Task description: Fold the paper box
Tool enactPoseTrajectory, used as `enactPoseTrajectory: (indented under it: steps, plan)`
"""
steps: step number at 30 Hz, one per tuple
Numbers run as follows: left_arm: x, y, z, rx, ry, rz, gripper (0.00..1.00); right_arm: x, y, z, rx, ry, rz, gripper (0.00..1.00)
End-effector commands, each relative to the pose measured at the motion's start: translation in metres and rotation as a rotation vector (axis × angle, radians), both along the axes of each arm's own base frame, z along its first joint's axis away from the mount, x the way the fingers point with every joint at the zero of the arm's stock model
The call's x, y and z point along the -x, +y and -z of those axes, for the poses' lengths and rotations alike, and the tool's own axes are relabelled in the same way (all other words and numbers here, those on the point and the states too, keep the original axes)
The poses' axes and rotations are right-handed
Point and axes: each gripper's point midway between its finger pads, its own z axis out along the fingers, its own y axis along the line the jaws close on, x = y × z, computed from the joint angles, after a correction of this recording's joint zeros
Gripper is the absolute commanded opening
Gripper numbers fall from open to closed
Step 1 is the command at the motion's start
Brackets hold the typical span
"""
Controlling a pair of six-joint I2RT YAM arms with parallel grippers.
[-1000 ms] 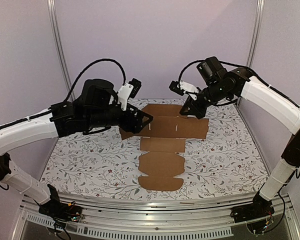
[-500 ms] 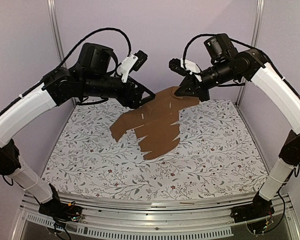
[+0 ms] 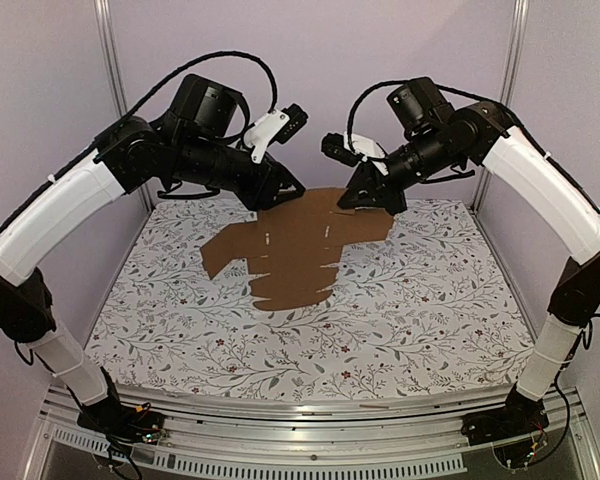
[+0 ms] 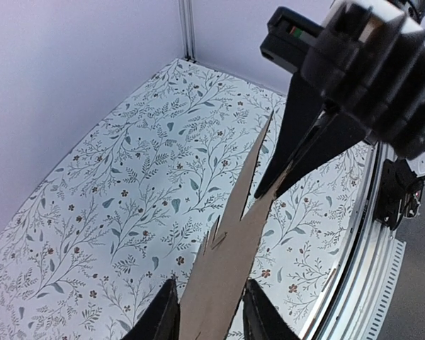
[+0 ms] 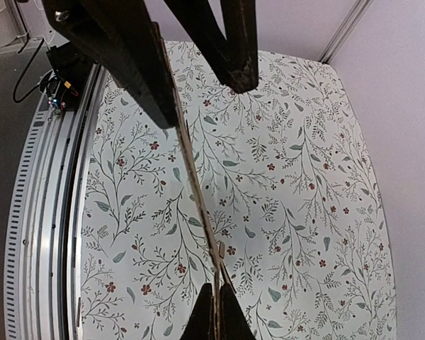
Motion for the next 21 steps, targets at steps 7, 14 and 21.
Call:
enactPoseTrajectory:
  steps: [7, 14, 21]
  plan:
    - [-0.002, -0.002, 0.013, -0.084, 0.021, 0.01, 0.15, 0.012, -0.001, -0.025, -0.077, 0.045, 0.033, 0.0]
    - [0.004, -0.008, 0.018, -0.129, 0.016, 0.049, 0.25, 0.015, -0.003, -0.025, -0.082, 0.055, 0.036, 0.0]
    - [0.003, -0.013, 0.025, -0.173, 0.008, 0.055, 0.09, 0.016, -0.005, -0.026, -0.08, 0.05, 0.036, 0.01]
